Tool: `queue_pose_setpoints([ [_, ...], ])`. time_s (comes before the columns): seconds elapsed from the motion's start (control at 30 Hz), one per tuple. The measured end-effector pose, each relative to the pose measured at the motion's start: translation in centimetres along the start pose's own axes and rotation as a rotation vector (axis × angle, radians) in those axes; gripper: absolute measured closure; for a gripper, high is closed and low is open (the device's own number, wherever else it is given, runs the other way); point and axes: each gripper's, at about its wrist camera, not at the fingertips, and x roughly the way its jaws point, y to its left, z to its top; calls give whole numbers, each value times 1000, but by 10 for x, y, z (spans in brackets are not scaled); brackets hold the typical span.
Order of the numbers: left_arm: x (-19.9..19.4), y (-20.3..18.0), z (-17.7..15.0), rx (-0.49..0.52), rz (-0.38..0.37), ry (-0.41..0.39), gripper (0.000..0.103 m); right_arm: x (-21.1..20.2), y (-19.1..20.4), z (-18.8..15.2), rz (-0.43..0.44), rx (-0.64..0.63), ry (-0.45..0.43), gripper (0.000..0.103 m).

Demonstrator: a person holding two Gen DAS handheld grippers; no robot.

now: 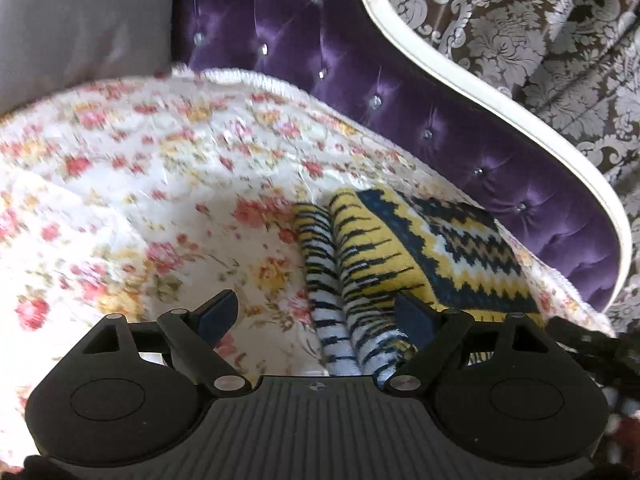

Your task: Fold small clothes

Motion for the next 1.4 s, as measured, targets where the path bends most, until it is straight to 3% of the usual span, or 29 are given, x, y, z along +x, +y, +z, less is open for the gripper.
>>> queue_pose_setpoints([
  [0.1,18,3,2,-26,-91,61,15,19,-14,-2,67,79,15,0],
  [0.17,26,-1,5,-7,-105,58,5,24,-17,-1,111,93,-7,0],
  [0.27,42,-11,13,31,-108,72,1,38,-16,5,176,107,2,0],
  [0.4,60,-24,18,97,-104,80,2,56,-5,11,191,45,44,0],
  [0.43,62,-28,19,108,-107,85,7,56,-3,11,191,35,51,1],
  [0.47,63,-32,19,112,-120,90,13,56,-1,12,181,27,57,16],
  [0.5,62,-34,18,114,-140,96,28,55,1,12,148,16,61,33],
  [0.53,61,-38,17,106,-161,103,33,51,4,11,103,-1,58,48],
  [0.63,56,-58,10,119,-173,96,36,34,14,10,61,-50,36,50],
  [0.77,53,-92,-5,129,-242,112,36,-6,21,8,-33,-135,27,50],
  [1.0,67,-167,-47,272,-315,165,36,-79,-19,5,-198,-101,16,50],
  [1.07,72,-180,-57,351,-248,162,36,-90,-31,3,-235,-70,21,49],
  [1.13,78,-185,-67,420,-169,156,25,-92,-42,-2,-294,-56,42,42],
  [1.23,77,-177,-76,429,-136,135,16,-92,-56,-16,-372,-60,65,21],
  [1.4,70,-164,-76,405,-120,139,13,-105,-57,-24,-363,-16,28,15],
])
